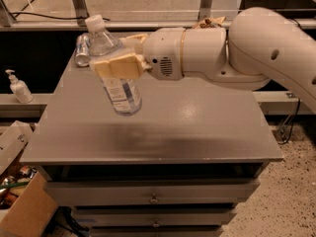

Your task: Place blue plastic bottle upright

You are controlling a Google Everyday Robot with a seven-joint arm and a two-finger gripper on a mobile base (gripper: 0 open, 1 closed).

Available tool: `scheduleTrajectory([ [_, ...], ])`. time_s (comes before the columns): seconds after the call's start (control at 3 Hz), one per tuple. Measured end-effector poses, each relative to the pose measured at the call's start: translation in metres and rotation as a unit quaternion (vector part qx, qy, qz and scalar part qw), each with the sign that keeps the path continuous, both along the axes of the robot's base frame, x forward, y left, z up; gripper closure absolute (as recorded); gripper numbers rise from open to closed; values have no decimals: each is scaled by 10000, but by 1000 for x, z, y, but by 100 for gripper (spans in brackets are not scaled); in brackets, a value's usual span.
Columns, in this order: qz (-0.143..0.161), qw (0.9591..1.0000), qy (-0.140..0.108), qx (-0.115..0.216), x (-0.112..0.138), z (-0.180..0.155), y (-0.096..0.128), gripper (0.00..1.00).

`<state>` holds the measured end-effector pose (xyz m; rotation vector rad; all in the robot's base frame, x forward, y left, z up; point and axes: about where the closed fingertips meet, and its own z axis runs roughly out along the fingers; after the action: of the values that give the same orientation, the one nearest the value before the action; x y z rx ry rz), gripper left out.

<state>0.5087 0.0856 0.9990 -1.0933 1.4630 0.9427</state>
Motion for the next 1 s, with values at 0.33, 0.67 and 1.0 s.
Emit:
scheduleTrajectory([
  [0.33, -213, 9982, -185, 526, 7, -1, 13, 100],
  [0.67, -361, 9961, -331, 734, 14, -7, 22, 100],
  [1.0, -452, 9955, -388, 733, 19, -18, 32, 100],
])
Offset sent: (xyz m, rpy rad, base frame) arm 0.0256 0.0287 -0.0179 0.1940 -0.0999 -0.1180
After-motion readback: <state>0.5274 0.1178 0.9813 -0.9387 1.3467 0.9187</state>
